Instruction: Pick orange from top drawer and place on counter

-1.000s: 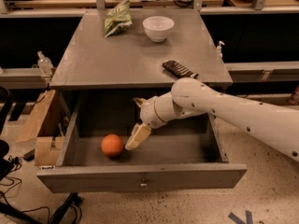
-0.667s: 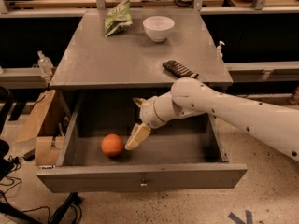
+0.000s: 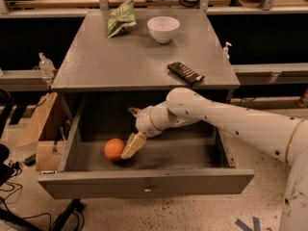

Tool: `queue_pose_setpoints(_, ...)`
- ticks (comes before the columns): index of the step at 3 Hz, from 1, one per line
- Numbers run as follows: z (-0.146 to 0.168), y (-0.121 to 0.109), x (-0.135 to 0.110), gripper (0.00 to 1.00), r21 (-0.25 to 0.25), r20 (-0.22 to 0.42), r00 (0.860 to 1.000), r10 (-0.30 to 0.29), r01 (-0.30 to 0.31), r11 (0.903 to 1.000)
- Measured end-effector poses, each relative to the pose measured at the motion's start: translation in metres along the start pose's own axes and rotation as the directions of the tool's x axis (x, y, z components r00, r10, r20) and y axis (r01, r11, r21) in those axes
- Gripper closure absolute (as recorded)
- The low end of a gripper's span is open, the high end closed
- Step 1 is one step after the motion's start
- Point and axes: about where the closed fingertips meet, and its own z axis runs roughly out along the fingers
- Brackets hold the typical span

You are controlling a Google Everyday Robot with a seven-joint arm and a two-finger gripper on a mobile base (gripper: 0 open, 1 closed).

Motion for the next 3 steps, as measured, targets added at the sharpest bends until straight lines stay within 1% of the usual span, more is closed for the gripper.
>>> queue_pose_setpoints(1,0.013,0.003,-0.007,0.00,-0.027,0.016,1.000,-0.014,0.015,0.9995)
queue_pose_setpoints(2,0.031,0.026,-0.004,0.01,-0.088,0.011,1.000,-0.008,0.009,0.9960)
queue_pose_setpoints(3,0.039,0.044,0.002,0.23,-0.131,0.002,1.000,0.004,-0.004,0.9914)
